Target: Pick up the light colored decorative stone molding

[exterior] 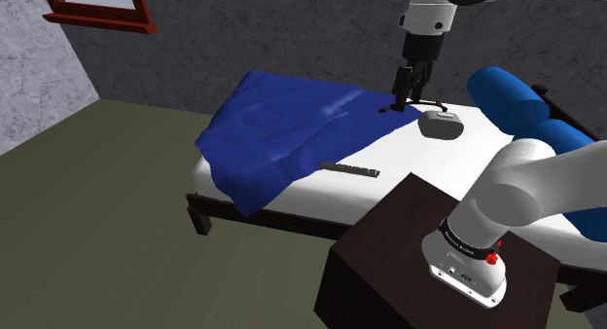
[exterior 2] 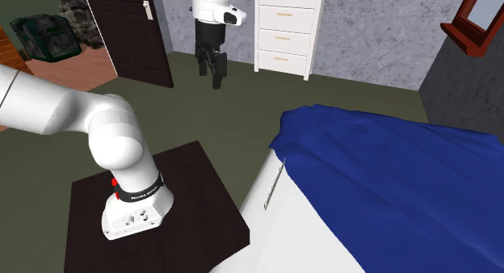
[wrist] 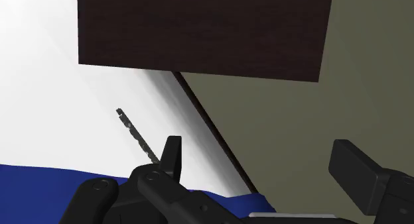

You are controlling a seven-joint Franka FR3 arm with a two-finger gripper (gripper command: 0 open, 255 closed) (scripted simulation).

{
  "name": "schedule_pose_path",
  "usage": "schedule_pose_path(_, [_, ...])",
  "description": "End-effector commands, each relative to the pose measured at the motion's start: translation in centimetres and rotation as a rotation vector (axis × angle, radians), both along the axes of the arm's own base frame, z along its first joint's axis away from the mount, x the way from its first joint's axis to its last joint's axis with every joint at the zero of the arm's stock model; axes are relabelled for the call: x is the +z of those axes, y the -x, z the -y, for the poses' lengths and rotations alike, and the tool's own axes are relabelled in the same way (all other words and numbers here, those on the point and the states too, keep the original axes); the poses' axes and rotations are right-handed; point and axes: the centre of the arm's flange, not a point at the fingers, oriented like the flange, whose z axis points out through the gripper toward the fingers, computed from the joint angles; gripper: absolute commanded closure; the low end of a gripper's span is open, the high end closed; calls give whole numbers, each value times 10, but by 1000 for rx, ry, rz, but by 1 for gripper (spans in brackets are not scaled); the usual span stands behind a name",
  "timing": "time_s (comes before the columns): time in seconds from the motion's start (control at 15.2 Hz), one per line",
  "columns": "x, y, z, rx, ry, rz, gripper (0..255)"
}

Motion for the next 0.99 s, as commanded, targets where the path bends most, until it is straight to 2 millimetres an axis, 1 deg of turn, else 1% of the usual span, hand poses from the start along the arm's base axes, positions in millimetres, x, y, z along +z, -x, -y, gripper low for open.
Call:
schedule_pose_path(0.0, [0,0,0,0,0,0,0])
schedule_pose_path(0.46, [-83,-24,19,119,42,23,0])
schedule_pose_path(0.92, [-165,-52,39,237,83,45,0])
